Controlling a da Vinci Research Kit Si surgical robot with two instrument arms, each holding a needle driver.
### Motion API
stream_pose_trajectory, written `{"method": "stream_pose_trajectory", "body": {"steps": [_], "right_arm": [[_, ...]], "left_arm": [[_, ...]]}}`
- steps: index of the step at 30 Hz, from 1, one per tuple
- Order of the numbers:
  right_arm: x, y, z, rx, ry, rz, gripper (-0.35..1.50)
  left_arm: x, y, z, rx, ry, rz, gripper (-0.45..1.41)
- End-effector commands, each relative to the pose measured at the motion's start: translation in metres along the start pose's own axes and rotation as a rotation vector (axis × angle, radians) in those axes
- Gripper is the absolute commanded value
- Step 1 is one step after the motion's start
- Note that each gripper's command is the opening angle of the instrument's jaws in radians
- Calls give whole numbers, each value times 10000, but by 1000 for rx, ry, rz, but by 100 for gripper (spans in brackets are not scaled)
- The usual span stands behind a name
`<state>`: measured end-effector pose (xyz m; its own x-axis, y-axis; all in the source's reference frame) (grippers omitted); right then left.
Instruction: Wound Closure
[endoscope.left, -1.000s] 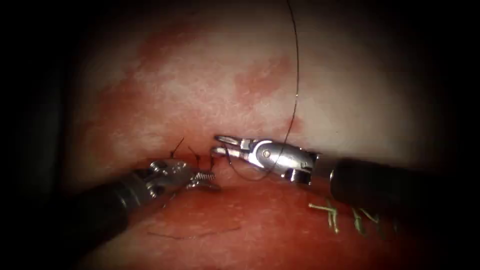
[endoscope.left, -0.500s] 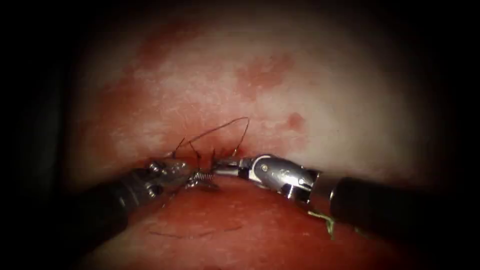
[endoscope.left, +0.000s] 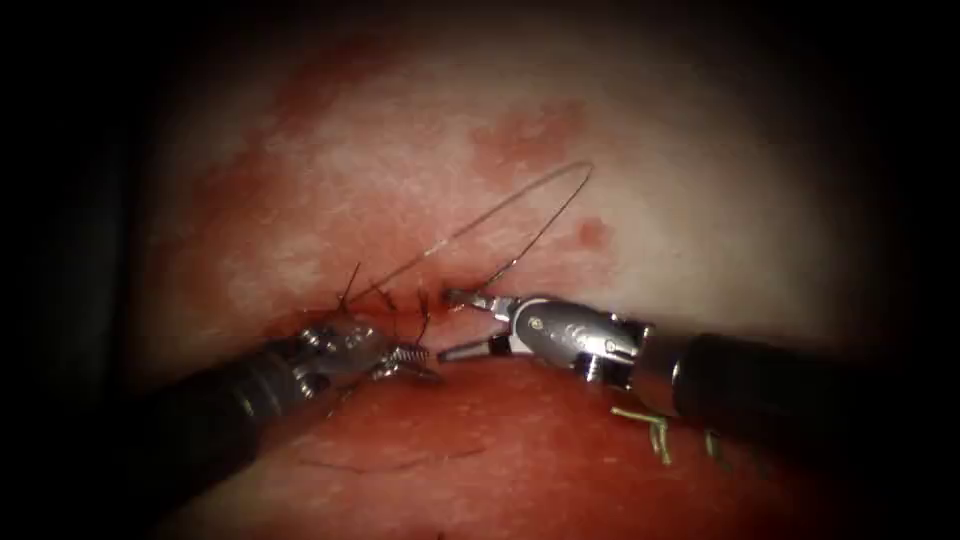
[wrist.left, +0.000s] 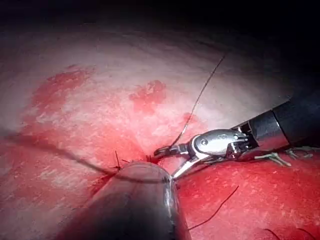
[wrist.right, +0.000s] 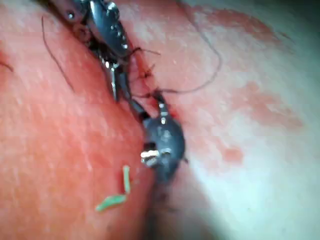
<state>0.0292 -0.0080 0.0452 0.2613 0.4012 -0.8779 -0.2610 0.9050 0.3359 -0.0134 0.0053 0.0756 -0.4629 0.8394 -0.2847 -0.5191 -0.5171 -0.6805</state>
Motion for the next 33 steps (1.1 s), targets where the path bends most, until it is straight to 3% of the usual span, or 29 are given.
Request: {"method": "stream_pose_trajectory", "body": {"steps": [1,9,16,20,26,33], "right_arm": [[2,-1,10,-31,12,11,133],[23,-5,1,-73,43,52,145],[40,0,-13,-69,63,69,138],[61,11,-23,-70,85,75,138],[66,14,-25,-69,105,74,129],[76,25,-30,-69,102,64,129]], "left_arm": [[3,-2,7,-1,0,2,2],[3,-1,6,0,-3,2,4],[8,0,5,-2,-7,10,4],[18,8,0,-7,5,45,4],[21,11,-3,-9,5,89,10],[42,21,-24,-28,97,137,17]]}}
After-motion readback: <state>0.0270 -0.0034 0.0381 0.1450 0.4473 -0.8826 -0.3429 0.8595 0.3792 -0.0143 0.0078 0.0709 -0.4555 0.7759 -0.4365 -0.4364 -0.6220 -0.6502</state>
